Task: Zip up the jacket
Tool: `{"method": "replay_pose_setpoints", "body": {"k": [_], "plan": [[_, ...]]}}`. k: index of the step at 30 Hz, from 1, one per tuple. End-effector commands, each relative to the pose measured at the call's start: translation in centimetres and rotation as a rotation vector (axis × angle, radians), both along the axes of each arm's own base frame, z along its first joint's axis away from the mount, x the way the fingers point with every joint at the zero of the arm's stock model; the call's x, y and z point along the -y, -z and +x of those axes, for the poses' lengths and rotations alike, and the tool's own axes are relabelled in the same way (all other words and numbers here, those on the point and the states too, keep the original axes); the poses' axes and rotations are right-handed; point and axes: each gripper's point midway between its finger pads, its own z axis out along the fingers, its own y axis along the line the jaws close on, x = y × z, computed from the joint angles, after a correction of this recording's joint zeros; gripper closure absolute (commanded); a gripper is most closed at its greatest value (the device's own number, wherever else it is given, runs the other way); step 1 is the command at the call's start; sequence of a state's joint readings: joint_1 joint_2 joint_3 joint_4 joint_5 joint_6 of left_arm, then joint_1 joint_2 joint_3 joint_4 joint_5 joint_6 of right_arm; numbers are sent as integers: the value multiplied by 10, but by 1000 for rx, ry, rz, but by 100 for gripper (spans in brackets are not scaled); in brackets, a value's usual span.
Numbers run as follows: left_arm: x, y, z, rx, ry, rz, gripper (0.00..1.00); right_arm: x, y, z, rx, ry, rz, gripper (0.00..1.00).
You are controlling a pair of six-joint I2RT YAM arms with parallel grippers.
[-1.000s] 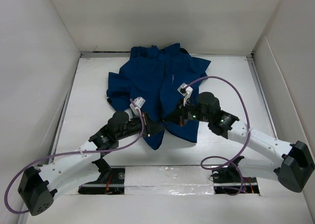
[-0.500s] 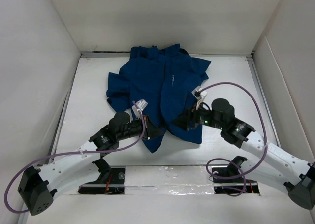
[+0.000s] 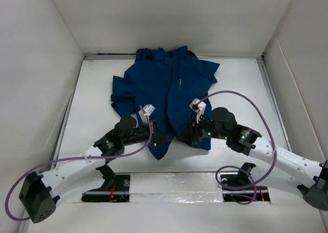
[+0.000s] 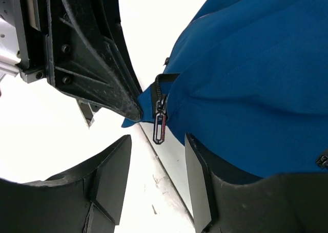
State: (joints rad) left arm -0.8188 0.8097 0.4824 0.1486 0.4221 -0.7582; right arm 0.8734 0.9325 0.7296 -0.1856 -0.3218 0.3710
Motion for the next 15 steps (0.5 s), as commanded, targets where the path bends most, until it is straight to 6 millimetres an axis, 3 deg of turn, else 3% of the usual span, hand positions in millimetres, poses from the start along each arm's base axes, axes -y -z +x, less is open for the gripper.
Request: {"method": "replay_pose_setpoints", "body": {"k": [1,15], "plan": [[5,-19,-6,51,46,-57,100,-7,-23,6,52,-7,26,48],[4,-16,-5,54,43,-51,100,-14,-17,2,29,-27,10,59]]}}
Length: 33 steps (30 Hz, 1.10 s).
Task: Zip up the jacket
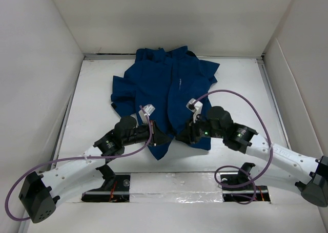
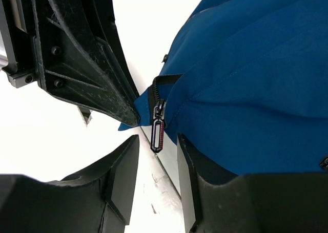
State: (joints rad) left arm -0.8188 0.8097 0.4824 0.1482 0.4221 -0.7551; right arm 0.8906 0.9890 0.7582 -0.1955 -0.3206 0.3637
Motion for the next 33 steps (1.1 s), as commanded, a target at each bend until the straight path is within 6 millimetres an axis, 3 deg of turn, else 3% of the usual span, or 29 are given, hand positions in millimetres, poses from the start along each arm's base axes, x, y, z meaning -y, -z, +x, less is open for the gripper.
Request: {"method": "replay_pose_setpoints", "body": {"k": [1,3,6,7,9,11,23,30,33], "plan": [[4,-16,-5,51,42,-51,100,-6,-23,3,46,-8,41,59],[4,-16,-5,50,45,-46,100,-8,-22,3,43,-14,37,60],[4,-15,-6,49,44,-49,100,-8,-21,3,41,-17,38,70],[4,-17,-6,53,43,-55,100,-8,-22,3,45,-12,41,75],[4,-17,-6,54,48,-51,100,-8,-25,5,49,-5,41,94],[3,-13,-7,49,46,-39,100,-6,-25,5,51,-1,35,100],[-1,-4,-6,56,40,5,100,10,-51,21,123,73,-68,100],[0,-6,-13,66,79,-21,100,-13,-67,51,183,106,-65,100],[-2,-2,-16,58,94,-3,100,-24,-76,75,226,156,-78,100]]}}
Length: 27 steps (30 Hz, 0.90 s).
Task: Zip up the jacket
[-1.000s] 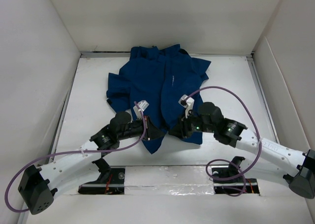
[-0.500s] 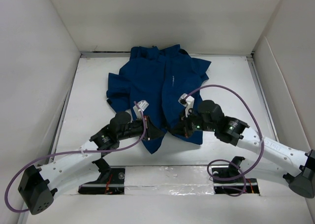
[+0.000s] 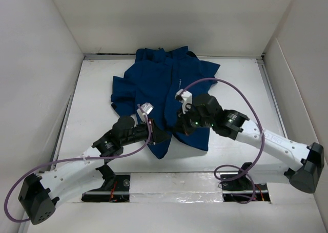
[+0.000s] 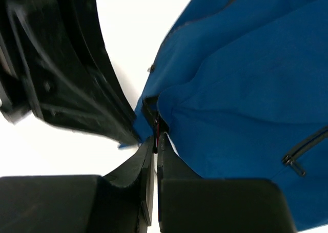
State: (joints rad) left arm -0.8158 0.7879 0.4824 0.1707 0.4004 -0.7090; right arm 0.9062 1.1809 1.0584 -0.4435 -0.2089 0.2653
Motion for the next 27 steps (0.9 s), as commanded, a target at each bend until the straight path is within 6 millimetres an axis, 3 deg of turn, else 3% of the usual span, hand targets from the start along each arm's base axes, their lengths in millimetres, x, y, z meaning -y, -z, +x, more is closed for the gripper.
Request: {"method": "replay_pose_setpoints", "body": {"k": [1,7,10,15,21,22,23,25,27], "plan": [[-1,7,-24,-19,105,9,100,-18,-60,57,210,116,89,100],[-5,14,-26,-32,100,21,100,-33,-93,97,265,188,203,100],[-5,19,-27,-43,98,24,100,-45,-101,107,263,188,256,100],[-6,17,-25,-29,95,27,100,-58,-91,120,232,172,271,100],[-3,24,-29,-50,117,28,100,-57,-106,133,276,213,391,100],[-3,26,-28,-51,117,29,100,-60,-118,136,306,214,445,100],[-2,24,-30,-44,128,16,100,-62,-111,138,303,216,453,100],[-2,21,-32,-41,137,2,100,-63,-120,147,333,240,511,100],[0,17,-32,-33,152,-3,100,-57,-109,165,328,294,531,100]]}}
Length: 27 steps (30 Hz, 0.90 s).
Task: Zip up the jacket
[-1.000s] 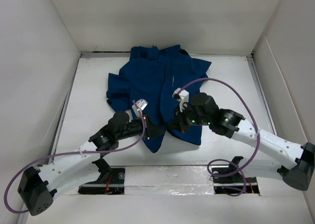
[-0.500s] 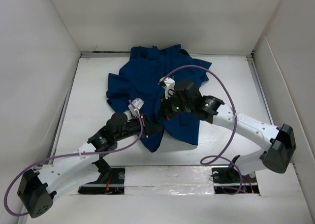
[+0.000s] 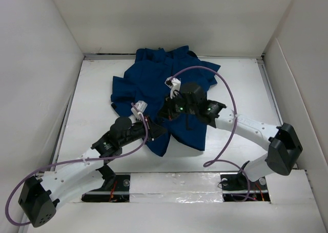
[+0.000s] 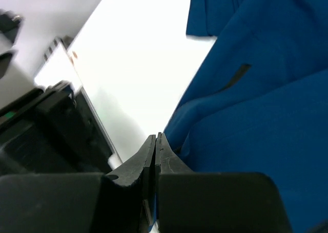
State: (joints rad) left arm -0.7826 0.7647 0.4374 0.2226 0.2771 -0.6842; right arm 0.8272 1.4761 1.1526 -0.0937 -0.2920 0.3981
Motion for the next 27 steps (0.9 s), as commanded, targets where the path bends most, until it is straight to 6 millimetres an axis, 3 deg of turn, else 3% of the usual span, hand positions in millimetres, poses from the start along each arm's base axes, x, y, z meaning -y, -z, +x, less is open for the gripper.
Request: {"method": "replay_pose_setpoints", "body": {"k": [1,3,6,9,10,12,13,14,15,17,18,22,24,27], "plan": [[14,11,-61,-102,302,-6,100,9,-113,98,346,286,377,100],[15,13,-62,-104,309,-2,100,10,-104,111,324,334,397,100],[17,15,-60,-108,310,-1,100,19,-108,122,316,406,458,100],[17,15,-56,-99,293,20,100,29,-115,103,354,402,466,100],[15,13,-53,-90,275,20,100,45,-112,93,375,439,439,100],[12,7,-42,-55,208,19,100,58,-102,76,375,445,410,100],[12,0,-40,-36,200,7,100,75,-87,62,368,462,376,100],[12,-4,-38,-25,191,2,98,82,-76,54,357,468,360,100],[14,-10,-36,-12,191,-6,85,89,-68,48,344,479,354,100],[16,-14,-34,7,199,-4,75,108,-47,29,324,486,329,100],[16,-18,-32,11,191,1,63,113,-41,23,314,480,321,100],[12,-42,-20,76,116,-42,45,134,-14,-9,262,473,283,100],[1,-37,-1,52,-30,-35,40,148,-16,-22,276,481,318,100],[-32,-2,44,-66,-328,42,41,152,-14,-43,256,433,322,100]]}}
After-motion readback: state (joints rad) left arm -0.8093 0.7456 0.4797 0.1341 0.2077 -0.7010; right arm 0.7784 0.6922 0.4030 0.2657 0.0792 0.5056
